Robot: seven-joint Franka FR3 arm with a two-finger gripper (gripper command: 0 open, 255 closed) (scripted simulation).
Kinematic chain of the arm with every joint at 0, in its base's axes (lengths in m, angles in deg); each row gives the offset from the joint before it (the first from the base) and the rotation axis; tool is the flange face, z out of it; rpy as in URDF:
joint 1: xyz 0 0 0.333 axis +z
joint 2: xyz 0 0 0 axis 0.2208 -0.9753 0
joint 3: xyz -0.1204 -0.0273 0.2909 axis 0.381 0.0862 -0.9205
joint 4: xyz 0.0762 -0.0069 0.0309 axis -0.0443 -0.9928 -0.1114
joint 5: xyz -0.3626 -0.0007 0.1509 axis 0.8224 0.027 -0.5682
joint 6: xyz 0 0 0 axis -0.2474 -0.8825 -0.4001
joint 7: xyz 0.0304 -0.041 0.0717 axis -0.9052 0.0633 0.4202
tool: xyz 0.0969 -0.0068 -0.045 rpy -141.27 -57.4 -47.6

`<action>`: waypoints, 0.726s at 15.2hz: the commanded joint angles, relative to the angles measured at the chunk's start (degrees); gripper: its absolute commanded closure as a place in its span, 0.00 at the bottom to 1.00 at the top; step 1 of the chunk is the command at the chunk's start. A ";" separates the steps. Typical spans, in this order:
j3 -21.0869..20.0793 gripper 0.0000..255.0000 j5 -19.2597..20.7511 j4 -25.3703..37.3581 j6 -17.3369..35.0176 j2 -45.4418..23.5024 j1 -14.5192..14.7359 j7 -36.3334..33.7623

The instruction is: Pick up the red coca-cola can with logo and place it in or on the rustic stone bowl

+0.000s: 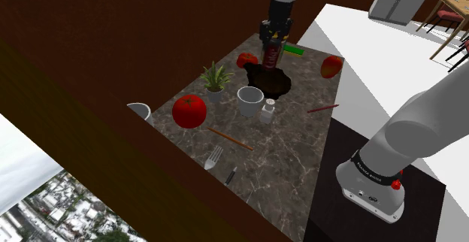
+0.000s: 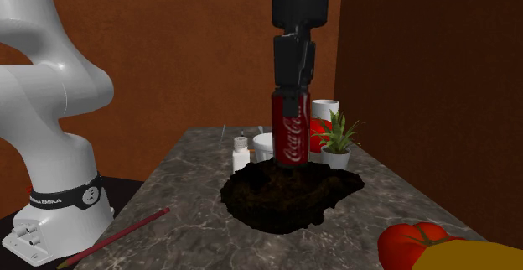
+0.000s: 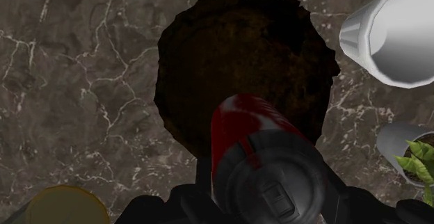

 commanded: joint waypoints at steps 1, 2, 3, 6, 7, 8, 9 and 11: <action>-0.04 1.00 0.00 -1.30 1.55 -0.20 0.02 -0.03; -0.05 1.00 0.01 -1.89 2.32 -0.38 0.02 -0.04; -0.06 1.00 0.01 -2.22 2.74 -0.47 0.03 -0.04; -0.06 1.00 0.01 -2.20 2.74 -0.48 0.03 -0.04; -0.06 1.00 0.01 -2.20 2.74 -0.48 0.03 -0.04; -0.06 1.00 0.01 -2.20 2.74 -0.48 0.03 -0.04; -0.06 1.00 0.01 -2.20 2.74 -0.48 0.03 -0.04; -0.06 1.00 0.01 -2.20 2.74 -0.48 0.03 -0.04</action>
